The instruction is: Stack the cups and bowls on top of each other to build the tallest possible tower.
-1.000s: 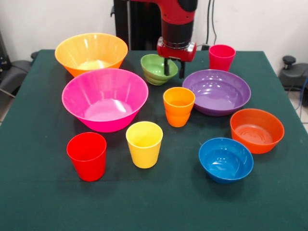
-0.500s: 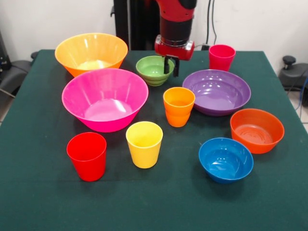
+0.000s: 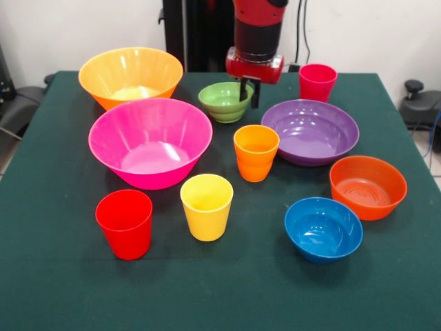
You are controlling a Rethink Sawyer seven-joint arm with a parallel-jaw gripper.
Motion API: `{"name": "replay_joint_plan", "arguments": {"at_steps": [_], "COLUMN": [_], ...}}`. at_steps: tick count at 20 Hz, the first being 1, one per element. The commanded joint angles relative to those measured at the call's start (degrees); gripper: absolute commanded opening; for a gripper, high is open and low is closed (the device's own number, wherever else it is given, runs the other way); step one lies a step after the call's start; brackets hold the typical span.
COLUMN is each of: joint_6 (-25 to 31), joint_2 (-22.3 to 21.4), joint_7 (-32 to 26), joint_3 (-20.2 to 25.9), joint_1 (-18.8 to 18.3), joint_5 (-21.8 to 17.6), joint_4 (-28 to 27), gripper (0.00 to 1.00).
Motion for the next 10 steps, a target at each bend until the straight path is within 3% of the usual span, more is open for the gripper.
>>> {"name": "replay_joint_plan", "arguments": {"at_steps": [1,10], "joint_6": [7.0,15.1], "joint_2": [-5.4,-12.4], "joint_7": [7.5,7.5], "joint_3": [2.5,2.8], "joint_1": [3.2,4.0], "joint_5": [2.1,3.2], "joint_4": [-1.2,-0.2], "gripper": [0.00,0.00]}}
